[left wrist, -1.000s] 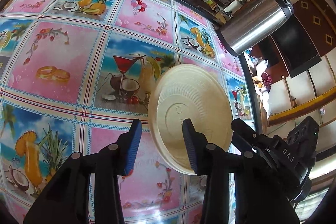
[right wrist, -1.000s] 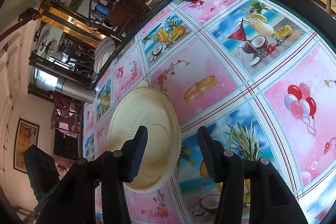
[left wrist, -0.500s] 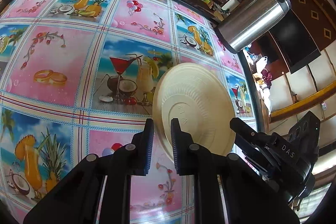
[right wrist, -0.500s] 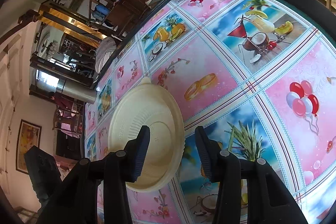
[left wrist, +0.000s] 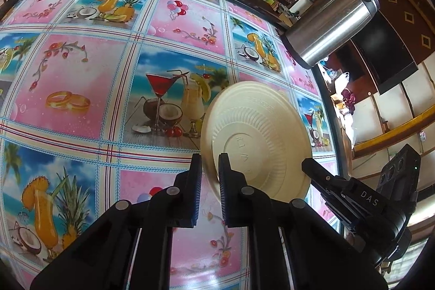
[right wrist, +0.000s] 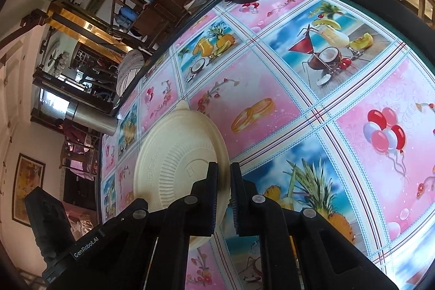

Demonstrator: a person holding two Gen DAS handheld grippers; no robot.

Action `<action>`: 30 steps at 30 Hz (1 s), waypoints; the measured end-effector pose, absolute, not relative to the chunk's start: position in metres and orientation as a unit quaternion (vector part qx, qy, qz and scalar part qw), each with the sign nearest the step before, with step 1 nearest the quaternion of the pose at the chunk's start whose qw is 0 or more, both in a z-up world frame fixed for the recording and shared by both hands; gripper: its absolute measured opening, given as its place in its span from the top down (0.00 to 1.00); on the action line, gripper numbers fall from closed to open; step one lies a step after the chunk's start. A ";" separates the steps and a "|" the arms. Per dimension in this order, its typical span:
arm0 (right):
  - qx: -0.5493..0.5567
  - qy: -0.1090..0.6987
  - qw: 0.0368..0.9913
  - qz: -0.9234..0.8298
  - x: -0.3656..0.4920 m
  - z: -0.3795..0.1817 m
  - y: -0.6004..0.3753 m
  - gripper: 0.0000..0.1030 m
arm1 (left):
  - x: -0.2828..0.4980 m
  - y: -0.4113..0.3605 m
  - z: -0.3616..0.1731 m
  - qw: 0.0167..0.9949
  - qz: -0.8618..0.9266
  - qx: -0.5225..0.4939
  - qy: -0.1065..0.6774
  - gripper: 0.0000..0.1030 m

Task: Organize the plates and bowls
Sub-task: 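Lift the cream bowl with the left tool toward the red plate stack, then lower the cream bowl onto the red plate stack with the left tool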

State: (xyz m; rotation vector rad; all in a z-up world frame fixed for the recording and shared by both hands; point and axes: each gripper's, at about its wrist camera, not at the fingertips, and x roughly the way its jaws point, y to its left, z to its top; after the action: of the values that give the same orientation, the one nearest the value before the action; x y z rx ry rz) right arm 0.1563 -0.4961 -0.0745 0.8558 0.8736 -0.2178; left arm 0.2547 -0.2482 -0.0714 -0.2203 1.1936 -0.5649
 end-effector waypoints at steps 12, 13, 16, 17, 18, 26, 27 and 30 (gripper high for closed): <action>0.396 0.417 0.814 -0.084 0.152 -0.071 -0.479 0.91 | 0.237 -0.219 -0.073 0.784 -0.239 -0.113 0.561 0.91; 0.396 0.418 0.814 -0.081 0.150 -0.071 -0.476 0.91 | 0.233 -0.212 -0.073 0.784 -0.236 -0.117 0.562 0.91; 0.400 0.421 0.812 -0.064 0.140 -0.071 -0.462 0.91 | 0.219 -0.194 -0.066 0.790 -0.226 -0.118 0.558 0.91; 0.401 0.421 0.812 -0.059 0.135 -0.070 -0.456 0.91 | 0.213 -0.188 -0.063 0.793 -0.223 -0.114 0.555 0.91; 0.402 0.419 0.812 -0.053 0.131 -0.069 -0.451 0.91 | 0.206 -0.182 -0.059 0.797 -0.220 -0.109 0.552 0.91; 0.402 0.407 0.820 -0.028 0.090 -0.060 -0.401 0.91 | 0.160 -0.137 -0.044 0.811 -0.203 -0.098 0.539 0.91; 0.403 0.407 0.819 -0.026 0.085 -0.060 -0.396 0.91 | 0.154 -0.132 -0.043 0.812 -0.202 -0.097 0.539 0.91; 0.401 0.410 0.819 -0.018 0.071 -0.060 -0.381 0.91 | 0.137 -0.118 -0.042 0.813 -0.200 -0.096 0.538 0.91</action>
State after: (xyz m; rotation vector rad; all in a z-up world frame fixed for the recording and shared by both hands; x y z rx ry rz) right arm 0.0709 -0.3812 -0.0599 0.8539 0.8738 -0.0387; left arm 0.1371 -0.1182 -0.0422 -0.2041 1.1473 -0.4279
